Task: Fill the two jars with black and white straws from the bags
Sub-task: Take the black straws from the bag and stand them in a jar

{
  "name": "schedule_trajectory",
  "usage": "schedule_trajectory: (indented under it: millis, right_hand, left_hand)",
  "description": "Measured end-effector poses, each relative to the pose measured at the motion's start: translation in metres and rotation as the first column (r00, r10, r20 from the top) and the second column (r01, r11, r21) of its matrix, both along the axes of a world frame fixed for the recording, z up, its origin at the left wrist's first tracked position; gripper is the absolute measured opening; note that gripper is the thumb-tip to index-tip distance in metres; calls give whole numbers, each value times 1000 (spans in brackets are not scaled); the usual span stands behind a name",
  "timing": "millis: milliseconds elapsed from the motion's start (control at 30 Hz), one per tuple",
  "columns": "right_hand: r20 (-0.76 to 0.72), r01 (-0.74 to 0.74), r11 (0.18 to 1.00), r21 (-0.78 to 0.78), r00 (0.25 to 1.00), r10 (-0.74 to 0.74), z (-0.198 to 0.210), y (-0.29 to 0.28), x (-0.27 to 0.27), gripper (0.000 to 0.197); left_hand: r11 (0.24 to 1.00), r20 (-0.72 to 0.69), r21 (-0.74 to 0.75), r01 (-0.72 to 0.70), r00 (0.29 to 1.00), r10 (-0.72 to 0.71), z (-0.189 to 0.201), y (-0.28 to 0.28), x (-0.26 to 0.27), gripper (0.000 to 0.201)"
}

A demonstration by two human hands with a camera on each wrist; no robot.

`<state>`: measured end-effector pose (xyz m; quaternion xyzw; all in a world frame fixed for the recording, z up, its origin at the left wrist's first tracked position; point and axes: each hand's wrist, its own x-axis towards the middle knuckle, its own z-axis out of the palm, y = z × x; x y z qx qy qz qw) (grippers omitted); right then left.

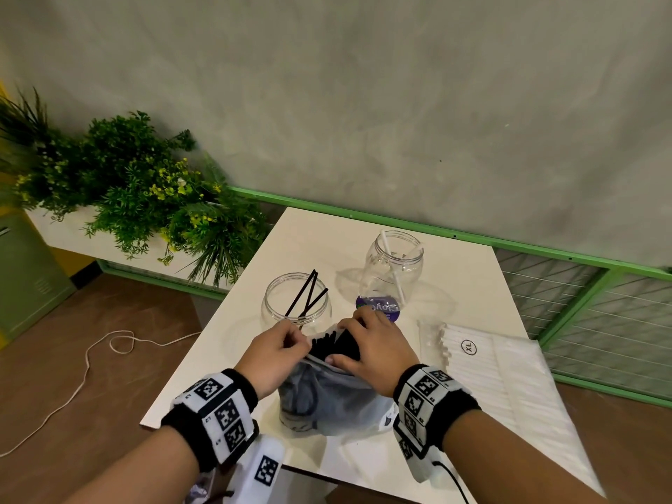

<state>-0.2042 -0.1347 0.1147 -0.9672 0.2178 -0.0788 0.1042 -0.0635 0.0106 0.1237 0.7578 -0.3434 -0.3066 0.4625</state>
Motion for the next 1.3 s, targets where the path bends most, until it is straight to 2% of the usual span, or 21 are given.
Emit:
schedule_trajectory:
  millis: [67,167,233,367,500,600,733,833,933,1000,1033,1067,1133,1167,1200,1233,1300]
  right_hand:
    - [10,22,999,31,1000,-22,0,-1,0,74]
    - [-17,40,998,47,999,-39,1,-2,2,88]
    - [-35,29,999,35,999,-28,1,0,3,85]
    - [29,60,997,-38,998,-59,-4,7,3,74]
    - [60,102,992,-77,993,-98,-7,8,5,77]
    - [-6,85,995,43,996,-85,-1,3,2,72]
    - [87,-28,992,122,996,17,3,-3,-2,59]
    - [77,-91,994,66,993,86,-1,-2,-3,63]
    - [31,-112,994,8,993,112,-1,-2,-3,73]
    - [4,-101,995,5,995,101,0,-3,0,76]
    - [-1,-86,996,23,996,86,0,-3,1,79]
    - [-4,-65,997,43,998,65,0,-3,3,82]
    - [-3,1,999,47,1000,-1,-3,-4,7,95]
    - [2,43,998,40,999,-43,-4,-6,9,103]
    - [7,86,995,45,996,-87,-5,-7,11,109]
    - [8,121,991,65,993,-122,-4,-9,13,112]
    - [-17,147,983,113,989,-146,-3,-11,15,109]
  left_hand:
    - [1000,-128,7,-30,991,31,0,-3,1,22]
    - [995,-196,26,-96,976,99,4,-9,2,28]
    - [989,-275,22,-144,951,145,5,-12,2,27]
    - [971,-447,36,-237,865,227,2,-16,4,22]
    - [966,-425,43,-255,870,249,-3,-17,4,21]
    - [957,-479,19,-289,838,263,-4,-18,0,23]
    - [961,-501,-47,-273,839,214,-5,-20,-5,29]
    - [971,-482,-37,-238,855,191,-4,-21,-4,33]
    - [978,-487,35,-207,851,198,3,-18,0,27]
    - [989,-453,123,-86,882,133,14,-15,0,16]
    - [987,-430,158,8,901,61,18,-12,-1,21]
    - [979,-396,170,113,918,-37,19,-10,0,33]
    - [934,-230,225,276,947,-225,16,-6,1,81]
    - [909,-131,280,309,950,-283,13,-5,0,101]
    - [895,-33,318,313,947,-319,8,-3,0,108]
    - [896,63,336,290,942,-329,4,-3,-1,103]
    - [923,191,312,223,937,-291,-5,-1,-5,80]
